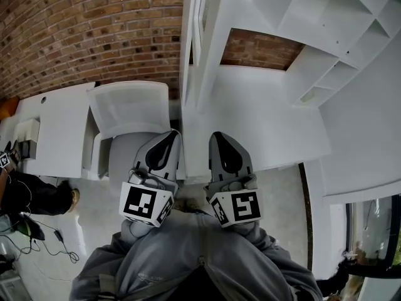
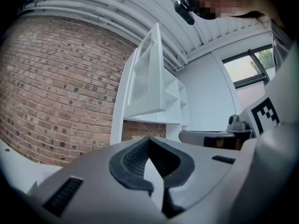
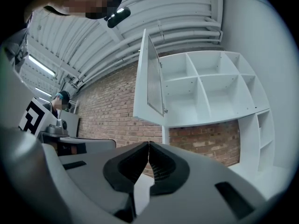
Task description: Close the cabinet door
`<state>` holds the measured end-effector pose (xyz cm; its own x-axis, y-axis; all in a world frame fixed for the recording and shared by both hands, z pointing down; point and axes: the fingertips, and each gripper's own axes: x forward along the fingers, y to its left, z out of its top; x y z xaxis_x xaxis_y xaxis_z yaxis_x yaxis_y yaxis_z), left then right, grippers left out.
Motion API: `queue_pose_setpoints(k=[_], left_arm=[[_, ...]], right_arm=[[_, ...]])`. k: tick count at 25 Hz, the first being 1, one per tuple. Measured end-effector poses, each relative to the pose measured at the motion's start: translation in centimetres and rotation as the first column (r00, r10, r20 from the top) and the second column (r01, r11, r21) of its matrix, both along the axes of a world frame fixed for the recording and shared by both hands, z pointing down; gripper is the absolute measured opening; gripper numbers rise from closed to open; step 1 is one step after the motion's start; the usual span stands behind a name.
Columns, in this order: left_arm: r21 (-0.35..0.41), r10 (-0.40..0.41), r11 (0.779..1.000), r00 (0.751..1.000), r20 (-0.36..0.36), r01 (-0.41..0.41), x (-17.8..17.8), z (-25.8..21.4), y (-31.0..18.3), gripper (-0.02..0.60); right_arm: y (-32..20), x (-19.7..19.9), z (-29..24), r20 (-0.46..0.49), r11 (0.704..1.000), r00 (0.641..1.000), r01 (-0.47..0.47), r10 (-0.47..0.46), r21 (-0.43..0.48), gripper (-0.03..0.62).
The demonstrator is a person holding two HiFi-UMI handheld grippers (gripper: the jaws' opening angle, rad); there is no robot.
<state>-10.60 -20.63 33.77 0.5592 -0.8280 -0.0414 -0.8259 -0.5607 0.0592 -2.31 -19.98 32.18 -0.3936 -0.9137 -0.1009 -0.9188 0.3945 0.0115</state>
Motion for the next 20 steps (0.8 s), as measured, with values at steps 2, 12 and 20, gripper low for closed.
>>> queue_pose_setpoints(k=[2,12,20], left_arm=[[0.008,-0.005,1.000,1.000,-0.002,0.005,0.1,-0.6,-0.2,0.005],[0.052,-0.003,0.999,1.000,-0.004,0.003,1.0,-2.5,-0.1,0.005],[0.096,-0.006,0.995,1.000,0.006,0.005,1.2,-4.4,0.1,0.005]], right_arm=[[-0.3,0.0,-0.5,-0.003,1.000,1.000,0.010,-0.010,0.009,0.026],[-0.4,0.2,-2.7,-0.006,0.997,0.999,0.047,-0.047,0.061,0.028],[0.2,0.0,-4.6,-0.024,0.993,0.998,0.066,-0.064,0.099,0.027]])
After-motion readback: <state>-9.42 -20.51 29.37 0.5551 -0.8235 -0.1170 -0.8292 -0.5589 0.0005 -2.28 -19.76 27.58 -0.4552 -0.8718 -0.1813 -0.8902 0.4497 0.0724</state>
